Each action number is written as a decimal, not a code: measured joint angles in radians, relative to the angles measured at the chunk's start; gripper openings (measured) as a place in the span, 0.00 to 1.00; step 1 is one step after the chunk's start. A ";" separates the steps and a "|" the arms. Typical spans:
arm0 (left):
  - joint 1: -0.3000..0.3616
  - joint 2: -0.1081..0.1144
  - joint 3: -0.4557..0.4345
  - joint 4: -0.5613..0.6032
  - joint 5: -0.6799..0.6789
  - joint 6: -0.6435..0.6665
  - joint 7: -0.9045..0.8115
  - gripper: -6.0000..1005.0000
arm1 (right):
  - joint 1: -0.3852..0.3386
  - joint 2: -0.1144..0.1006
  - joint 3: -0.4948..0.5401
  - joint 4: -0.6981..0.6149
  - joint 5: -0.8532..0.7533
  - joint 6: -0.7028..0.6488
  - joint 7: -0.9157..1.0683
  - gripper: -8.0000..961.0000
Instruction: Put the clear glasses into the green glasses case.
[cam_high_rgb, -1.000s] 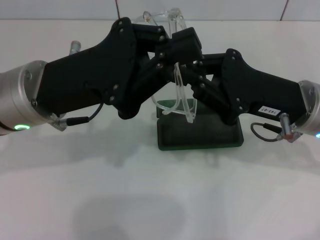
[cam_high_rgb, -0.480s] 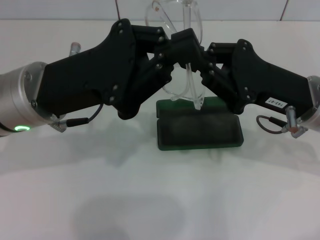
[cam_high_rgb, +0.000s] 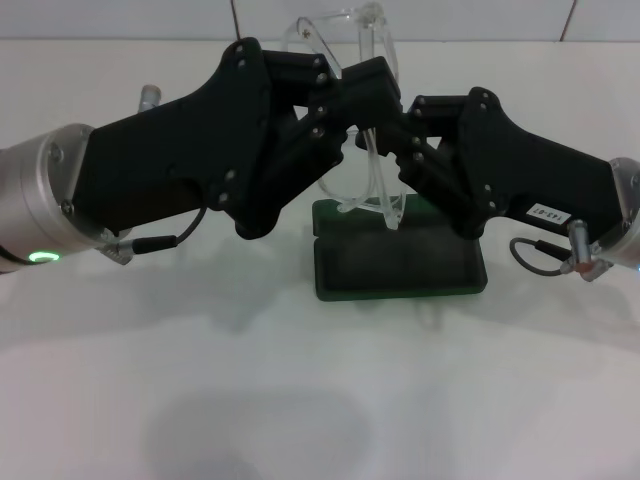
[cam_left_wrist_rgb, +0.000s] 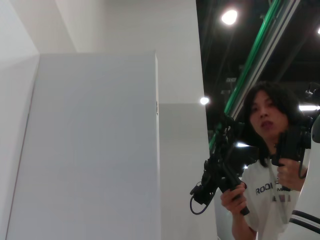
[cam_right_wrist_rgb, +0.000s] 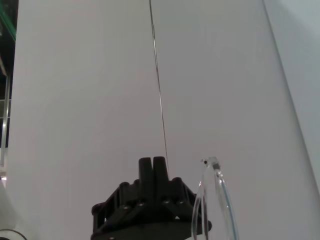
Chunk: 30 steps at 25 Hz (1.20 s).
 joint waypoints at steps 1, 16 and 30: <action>0.000 0.000 0.000 0.000 0.000 0.000 0.000 0.05 | 0.001 0.000 -0.002 0.000 -0.001 0.000 0.000 0.08; -0.002 0.000 0.000 0.000 0.000 0.000 0.000 0.05 | 0.010 0.000 -0.029 -0.002 -0.001 0.002 0.000 0.08; 0.075 0.025 -0.074 -0.012 0.023 0.009 0.001 0.05 | 0.005 -0.010 0.011 -0.005 0.015 0.013 -0.012 0.08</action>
